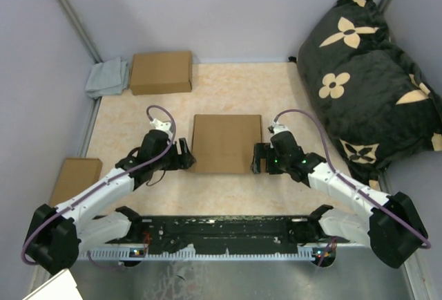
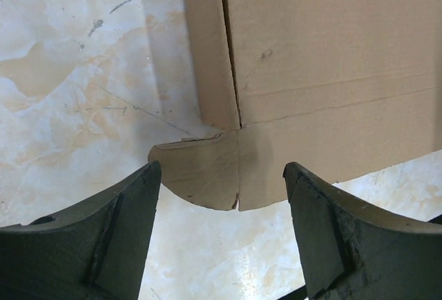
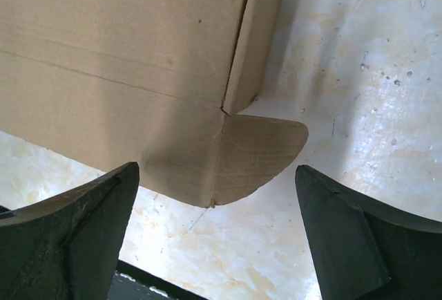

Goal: Fold the paper box

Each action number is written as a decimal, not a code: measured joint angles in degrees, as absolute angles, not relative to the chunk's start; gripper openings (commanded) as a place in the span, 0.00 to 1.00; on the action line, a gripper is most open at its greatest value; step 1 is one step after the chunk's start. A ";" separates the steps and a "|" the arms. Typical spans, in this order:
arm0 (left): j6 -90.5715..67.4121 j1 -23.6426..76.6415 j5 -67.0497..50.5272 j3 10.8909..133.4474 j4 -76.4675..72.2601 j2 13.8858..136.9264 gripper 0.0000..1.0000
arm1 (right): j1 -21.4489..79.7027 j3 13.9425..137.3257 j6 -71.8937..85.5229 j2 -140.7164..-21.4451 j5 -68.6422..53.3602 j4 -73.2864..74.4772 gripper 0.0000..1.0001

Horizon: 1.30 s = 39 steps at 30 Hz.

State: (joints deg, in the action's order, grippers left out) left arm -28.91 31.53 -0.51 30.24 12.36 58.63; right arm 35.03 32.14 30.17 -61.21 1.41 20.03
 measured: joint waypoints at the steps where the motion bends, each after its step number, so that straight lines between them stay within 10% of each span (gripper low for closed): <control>1: -28.91 31.53 -0.71 30.24 12.34 58.89 0.78 | 35.20 32.14 30.26 -61.21 1.34 19.86 0.95; 39: -30.20 33.39 -9.28 29.19 9.50 60.20 0.60 | 41.91 32.71 30.63 -60.93 -2.02 18.70 0.87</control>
